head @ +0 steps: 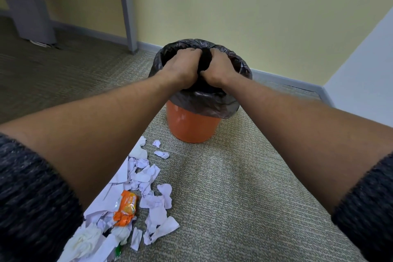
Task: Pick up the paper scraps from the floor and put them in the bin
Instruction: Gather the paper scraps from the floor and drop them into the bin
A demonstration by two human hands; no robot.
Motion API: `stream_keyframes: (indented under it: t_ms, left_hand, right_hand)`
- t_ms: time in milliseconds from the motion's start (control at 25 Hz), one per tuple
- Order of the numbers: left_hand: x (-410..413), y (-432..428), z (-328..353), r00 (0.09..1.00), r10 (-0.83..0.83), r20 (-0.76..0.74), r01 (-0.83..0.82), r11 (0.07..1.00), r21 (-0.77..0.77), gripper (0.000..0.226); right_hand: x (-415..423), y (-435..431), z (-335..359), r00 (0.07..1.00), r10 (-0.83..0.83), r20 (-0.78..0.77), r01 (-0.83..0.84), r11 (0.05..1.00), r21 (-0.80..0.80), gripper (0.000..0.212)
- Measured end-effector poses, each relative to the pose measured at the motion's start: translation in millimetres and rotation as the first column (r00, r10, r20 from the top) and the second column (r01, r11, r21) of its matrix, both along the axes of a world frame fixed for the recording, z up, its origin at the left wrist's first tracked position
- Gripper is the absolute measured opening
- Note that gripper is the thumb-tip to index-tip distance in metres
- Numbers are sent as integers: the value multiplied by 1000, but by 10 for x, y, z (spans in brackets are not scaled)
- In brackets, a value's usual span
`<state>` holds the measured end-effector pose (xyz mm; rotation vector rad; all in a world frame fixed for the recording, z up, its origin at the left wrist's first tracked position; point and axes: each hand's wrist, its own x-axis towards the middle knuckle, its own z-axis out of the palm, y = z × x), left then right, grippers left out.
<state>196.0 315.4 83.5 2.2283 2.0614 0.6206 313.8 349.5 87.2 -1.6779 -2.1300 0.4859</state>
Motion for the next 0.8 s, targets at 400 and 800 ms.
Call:
stream_keyframes:
  t_ms: [400, 800]
  left_hand:
    - [-842, -834, 13, 966, 149, -213, -130, 986, 101, 67]
    - [-1814, -2344, -497, 883, 361, -301, -426, 885, -188, 86]
  right_hand:
    - [-739, -827, 92, 950, 248, 189, -299, 897, 325, 76]
    - [-1472, -2007, -605, 835, 504, 221, -537, 834, 127, 91]
